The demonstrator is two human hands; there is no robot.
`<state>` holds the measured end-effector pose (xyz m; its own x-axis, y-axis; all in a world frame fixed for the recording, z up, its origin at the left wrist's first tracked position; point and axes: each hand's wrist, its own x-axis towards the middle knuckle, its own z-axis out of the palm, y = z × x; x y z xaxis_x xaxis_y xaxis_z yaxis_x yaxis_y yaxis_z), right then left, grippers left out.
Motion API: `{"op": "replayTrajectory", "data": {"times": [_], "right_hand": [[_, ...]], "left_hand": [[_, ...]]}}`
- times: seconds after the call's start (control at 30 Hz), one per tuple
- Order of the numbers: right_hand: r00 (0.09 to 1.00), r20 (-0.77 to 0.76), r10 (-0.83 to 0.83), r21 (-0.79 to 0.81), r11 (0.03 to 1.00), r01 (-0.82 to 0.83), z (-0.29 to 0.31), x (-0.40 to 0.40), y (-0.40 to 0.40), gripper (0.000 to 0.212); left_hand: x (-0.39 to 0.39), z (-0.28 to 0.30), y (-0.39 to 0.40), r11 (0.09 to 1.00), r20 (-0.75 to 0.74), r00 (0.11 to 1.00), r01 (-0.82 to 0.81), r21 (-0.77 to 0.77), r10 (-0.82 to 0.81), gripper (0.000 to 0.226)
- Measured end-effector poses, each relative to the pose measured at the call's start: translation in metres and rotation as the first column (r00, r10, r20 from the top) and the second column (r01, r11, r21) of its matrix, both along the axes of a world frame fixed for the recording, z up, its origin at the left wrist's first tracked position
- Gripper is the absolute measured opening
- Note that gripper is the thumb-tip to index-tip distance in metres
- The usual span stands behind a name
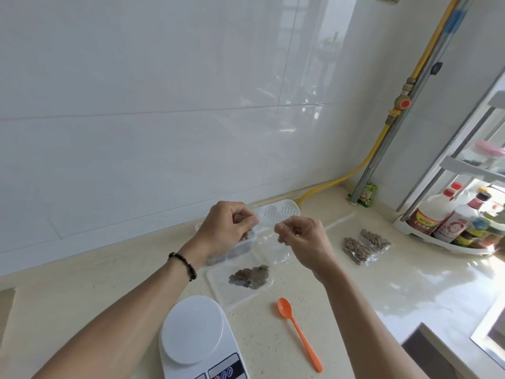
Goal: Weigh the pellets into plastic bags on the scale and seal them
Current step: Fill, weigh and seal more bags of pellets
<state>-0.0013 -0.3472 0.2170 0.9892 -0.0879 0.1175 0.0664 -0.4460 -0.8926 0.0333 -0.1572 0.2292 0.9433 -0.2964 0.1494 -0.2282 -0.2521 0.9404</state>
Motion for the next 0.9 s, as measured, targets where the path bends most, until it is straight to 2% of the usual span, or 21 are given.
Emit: {"op": "replayTrajectory", "data": {"times": [0.07, 0.13, 0.23, 0.3, 0.4, 0.47, 0.57, 0.63, 0.7, 0.8, 0.9], "right_hand": [[1.000, -0.011, 0.004, 0.148, 0.989, -0.002, -0.005, 0.006, -0.018, 0.022], [0.996, -0.075, 0.053, 0.246, 0.969, -0.033, -0.016, 0.014, -0.041, 0.034], [0.961, -0.240, 0.136, 0.209, 0.974, -0.086, -0.043, 0.031, -0.086, 0.056], [0.933, -0.327, 0.148, 0.185, 0.979, -0.090, -0.064, 0.042, -0.124, 0.048], [0.913, -0.374, 0.162, 0.301, 0.953, -0.046, -0.092, 0.054, -0.187, 0.015], [0.901, -0.420, 0.111, 0.305, 0.952, 0.024, -0.105, 0.060, -0.232, 0.013], [0.892, -0.448, -0.062, 0.292, 0.933, 0.211, -0.126, 0.073, -0.297, 0.022], [0.870, -0.447, -0.208, 0.275, 0.894, 0.355, -0.132, 0.083, -0.334, 0.024], [0.837, -0.435, -0.331, 0.238, 0.855, 0.461, -0.135, 0.096, -0.366, 0.026], [0.805, -0.435, -0.404, 0.158, 0.845, 0.510, -0.145, 0.116, -0.405, 0.029], [0.766, -0.422, -0.484, 0.062, 0.828, 0.557, -0.165, 0.134, -0.434, 0.032]], "left_hand": [[0.011, -0.006, -0.023, 1.000, -0.005, 1.000, -0.012, -0.018, 0.012, 0.017], [0.022, -0.013, -0.049, 0.998, -0.045, 0.999, -0.020, -0.058, 0.017, 0.015], [0.043, -0.025, -0.097, 0.988, -0.115, 0.992, -0.061, -0.141, 0.045, 0.013], [0.061, -0.034, -0.133, 0.971, -0.175, 0.981, -0.116, -0.210, 0.079, 0.014], [0.091, -0.053, -0.190, 0.937, -0.284, 0.950, -0.211, -0.277, 0.130, 0.013], [0.111, -0.070, -0.227, 0.916, -0.339, 0.921, -0.292, -0.276, 0.191, 0.014], [0.139, -0.099, -0.275, 0.937, -0.350, 0.899, -0.324, -0.126, 0.264, 0.017], [0.158, -0.118, -0.302, 0.971, -0.305, 0.922, -0.236, 0.046, 0.239, 0.018], [0.177, -0.132, -0.328, 0.967, -0.219, 0.956, -0.152, 0.206, 0.197, 0.022], [0.205, -0.146, -0.368, 0.919, -0.114, 0.983, -0.090, 0.383, 0.144, 0.024], [0.232, -0.163, -0.406, 0.906, -0.111, 0.985, -0.075, 0.416, 0.133, 0.028]]}}
